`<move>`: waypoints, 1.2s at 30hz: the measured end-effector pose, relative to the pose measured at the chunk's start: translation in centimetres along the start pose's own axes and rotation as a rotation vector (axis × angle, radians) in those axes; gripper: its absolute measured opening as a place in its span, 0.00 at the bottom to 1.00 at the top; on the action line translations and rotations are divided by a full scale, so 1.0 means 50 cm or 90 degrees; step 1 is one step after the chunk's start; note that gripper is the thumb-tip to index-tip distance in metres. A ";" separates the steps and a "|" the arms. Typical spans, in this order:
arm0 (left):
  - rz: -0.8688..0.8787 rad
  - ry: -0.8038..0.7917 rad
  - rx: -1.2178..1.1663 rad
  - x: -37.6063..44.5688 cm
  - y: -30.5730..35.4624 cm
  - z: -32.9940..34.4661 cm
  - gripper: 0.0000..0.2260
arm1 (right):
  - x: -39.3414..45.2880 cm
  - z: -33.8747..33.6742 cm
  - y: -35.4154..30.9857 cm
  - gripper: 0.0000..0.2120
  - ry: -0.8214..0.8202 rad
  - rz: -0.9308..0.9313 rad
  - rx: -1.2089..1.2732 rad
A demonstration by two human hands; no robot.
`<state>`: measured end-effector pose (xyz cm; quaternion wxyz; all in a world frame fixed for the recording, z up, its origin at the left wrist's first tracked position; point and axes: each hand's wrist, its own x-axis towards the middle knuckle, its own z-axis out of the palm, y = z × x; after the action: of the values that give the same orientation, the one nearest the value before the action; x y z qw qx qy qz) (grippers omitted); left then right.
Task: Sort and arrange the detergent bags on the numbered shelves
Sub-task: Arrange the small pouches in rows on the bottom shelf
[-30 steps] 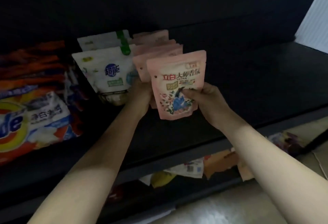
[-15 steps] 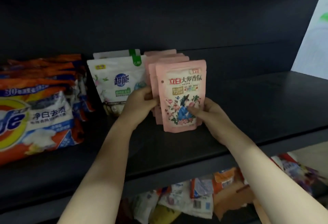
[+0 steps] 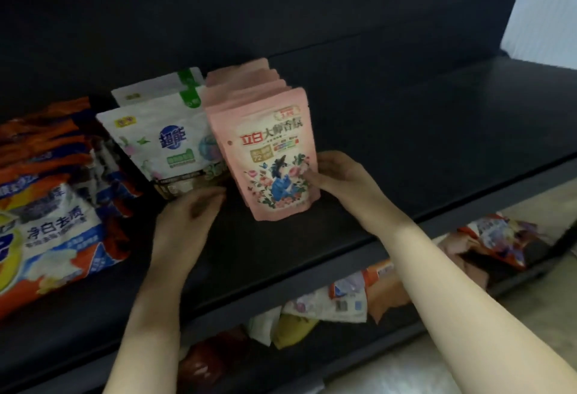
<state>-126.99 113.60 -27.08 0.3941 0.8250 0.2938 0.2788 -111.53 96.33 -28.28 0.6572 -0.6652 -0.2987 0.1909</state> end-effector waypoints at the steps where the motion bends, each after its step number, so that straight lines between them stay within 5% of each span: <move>1: -0.004 0.019 0.088 -0.021 0.002 0.000 0.08 | -0.011 -0.011 -0.001 0.17 0.012 0.012 -0.038; 5: 0.058 -0.041 0.310 -0.112 0.033 0.024 0.13 | -0.105 -0.056 -0.010 0.18 0.079 0.017 -0.242; 11: 0.306 -0.259 0.396 -0.215 0.200 0.082 0.09 | -0.298 -0.139 -0.108 0.19 0.018 0.001 -0.528; 19: 0.566 -0.428 0.372 -0.283 0.676 0.008 0.08 | -0.481 -0.321 -0.546 0.19 0.047 0.088 -0.735; 23: 0.665 -0.361 0.363 -0.262 0.920 -0.110 0.14 | -0.490 -0.360 -0.827 0.20 0.158 0.081 -0.797; 31: 0.855 0.018 0.282 -0.083 1.229 -0.498 0.20 | -0.349 -0.274 -1.337 0.19 0.284 -0.169 -0.830; 36: 0.752 0.155 0.403 0.047 1.281 -0.766 0.17 | -0.210 -0.136 -1.499 0.16 0.248 -0.328 -0.779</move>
<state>-134.95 100.78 46.05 -0.1208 0.8854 -0.0960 0.4385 -125.95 81.18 44.76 0.2300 -0.8464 -0.3774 -0.2970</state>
